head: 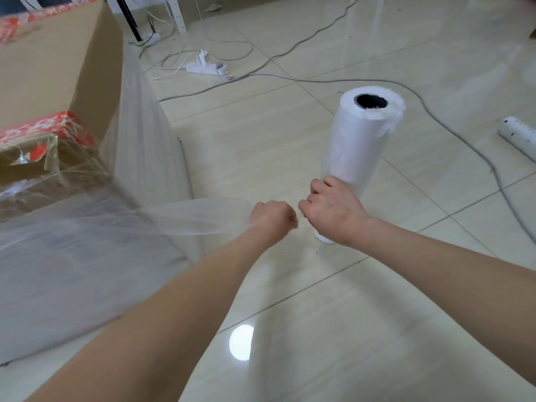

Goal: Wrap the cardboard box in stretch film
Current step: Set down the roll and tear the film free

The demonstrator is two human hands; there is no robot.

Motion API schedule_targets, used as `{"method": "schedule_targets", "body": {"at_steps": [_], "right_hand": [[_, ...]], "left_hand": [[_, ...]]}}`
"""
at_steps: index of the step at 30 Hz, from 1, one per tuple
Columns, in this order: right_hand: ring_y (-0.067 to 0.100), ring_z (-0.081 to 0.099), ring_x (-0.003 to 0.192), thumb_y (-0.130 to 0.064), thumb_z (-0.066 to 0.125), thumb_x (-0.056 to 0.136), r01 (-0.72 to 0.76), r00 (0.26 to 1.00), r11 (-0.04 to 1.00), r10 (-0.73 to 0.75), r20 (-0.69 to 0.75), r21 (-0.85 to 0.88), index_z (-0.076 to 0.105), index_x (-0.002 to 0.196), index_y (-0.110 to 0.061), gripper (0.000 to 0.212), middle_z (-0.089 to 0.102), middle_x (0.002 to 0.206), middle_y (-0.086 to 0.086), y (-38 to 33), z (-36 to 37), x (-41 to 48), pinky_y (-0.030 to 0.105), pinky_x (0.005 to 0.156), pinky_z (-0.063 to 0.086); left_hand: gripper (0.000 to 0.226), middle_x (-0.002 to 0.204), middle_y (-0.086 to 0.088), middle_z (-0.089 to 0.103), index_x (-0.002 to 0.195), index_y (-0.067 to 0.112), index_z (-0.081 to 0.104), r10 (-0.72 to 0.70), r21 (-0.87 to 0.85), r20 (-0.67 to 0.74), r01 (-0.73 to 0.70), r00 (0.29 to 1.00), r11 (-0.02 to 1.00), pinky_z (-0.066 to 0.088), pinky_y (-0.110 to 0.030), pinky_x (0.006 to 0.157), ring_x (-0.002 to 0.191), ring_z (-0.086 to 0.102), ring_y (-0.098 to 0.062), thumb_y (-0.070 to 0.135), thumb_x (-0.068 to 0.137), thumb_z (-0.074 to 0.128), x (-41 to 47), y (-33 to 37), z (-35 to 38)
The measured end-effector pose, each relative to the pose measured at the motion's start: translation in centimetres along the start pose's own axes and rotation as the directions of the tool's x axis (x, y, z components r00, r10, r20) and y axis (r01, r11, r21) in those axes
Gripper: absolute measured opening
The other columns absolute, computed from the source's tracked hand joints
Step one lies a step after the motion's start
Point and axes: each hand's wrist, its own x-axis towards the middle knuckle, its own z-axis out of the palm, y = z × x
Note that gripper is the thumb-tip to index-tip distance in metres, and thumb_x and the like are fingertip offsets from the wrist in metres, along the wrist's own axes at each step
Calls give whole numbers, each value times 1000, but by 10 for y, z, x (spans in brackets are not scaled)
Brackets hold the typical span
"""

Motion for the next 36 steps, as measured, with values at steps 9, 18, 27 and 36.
{"method": "schedule_targets", "body": {"at_steps": [9, 18, 27, 36], "right_hand": [[27, 36, 120, -24, 48, 96, 9, 990, 997, 2, 144, -77, 61, 114, -21, 22, 57, 115, -2, -10, 3, 15, 35, 89, 30], [21, 42, 113, -16, 50, 89, -36, 969, 998, 46, 242, -47, 63, 104, -26, 23, 67, 106, -9, -7, 9, 16, 35, 89, 30], [23, 43, 114, -14, 42, 95, -56, 979, 998, 50, 198, 23, 58, 112, -21, 25, 67, 109, -5, -5, 8, 14, 35, 91, 30], [21, 42, 115, -14, 45, 93, -50, 979, 998, 41, 200, 42, 61, 109, -26, 25, 67, 108, -7, -6, 4, 13, 35, 90, 30]], "left_hand": [[26, 89, 0, 64, 87, 19, 67, 56, 36, -62, -54, 997, 998, 33, -29, 70, 93, 58, -25, 30, 97, 46, -1, -13, 0], [11, 99, 2, 67, 94, 24, 47, 59, -65, 6, -59, 998, 996, 39, -31, 76, 98, 59, -27, 27, 86, 54, 2, -11, 7], [25, 100, 2, 69, 99, 25, 69, 94, 61, -61, -90, 994, 994, 31, -28, 78, 98, 59, -22, 39, 96, 49, 8, -7, 0], [30, 102, 5, 67, 111, 28, 67, 206, 122, -121, -192, 971, 974, 28, -27, 81, 103, 50, -19, 40, 99, 42, -3, -12, 2]]}}
